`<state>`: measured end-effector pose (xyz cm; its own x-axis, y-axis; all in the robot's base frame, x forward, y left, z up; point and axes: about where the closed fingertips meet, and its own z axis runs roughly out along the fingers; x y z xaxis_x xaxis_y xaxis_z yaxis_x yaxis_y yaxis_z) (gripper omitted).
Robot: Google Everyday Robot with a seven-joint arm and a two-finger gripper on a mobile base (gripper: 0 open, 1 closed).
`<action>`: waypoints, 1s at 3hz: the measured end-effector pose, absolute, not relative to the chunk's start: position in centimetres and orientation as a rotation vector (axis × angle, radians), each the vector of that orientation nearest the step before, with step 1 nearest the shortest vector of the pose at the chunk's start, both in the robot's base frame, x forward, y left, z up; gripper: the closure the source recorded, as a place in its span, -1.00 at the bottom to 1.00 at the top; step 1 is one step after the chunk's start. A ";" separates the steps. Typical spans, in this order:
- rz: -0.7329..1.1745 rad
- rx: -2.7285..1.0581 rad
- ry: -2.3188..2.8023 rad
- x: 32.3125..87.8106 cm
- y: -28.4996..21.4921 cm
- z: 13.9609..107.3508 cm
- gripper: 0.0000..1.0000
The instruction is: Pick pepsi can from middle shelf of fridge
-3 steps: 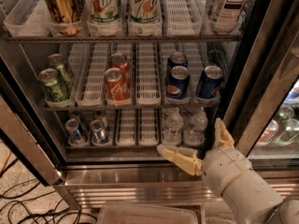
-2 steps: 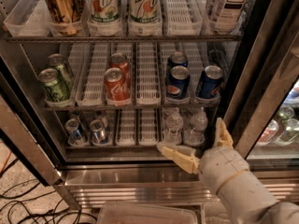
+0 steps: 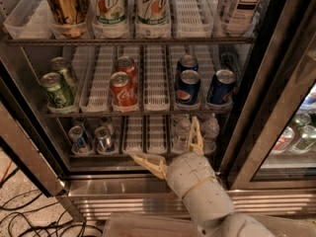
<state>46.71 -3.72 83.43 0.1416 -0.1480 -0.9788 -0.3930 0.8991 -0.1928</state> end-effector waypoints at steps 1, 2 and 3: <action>0.139 -0.351 1.444 48.5 -4.6 82.9 -1.00; 0.083 -0.171 1.465 49.9 -8.1 82.6 -1.00; -0.033 -0.006 1.461 50.6 -13.2 82.5 -1.00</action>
Offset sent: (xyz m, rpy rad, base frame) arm 0.0477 -0.1386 -0.0265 0.2515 0.0558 -0.6247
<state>50.57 -13.23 82.46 0.1088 -0.0257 -0.9937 0.0190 0.9995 -0.0238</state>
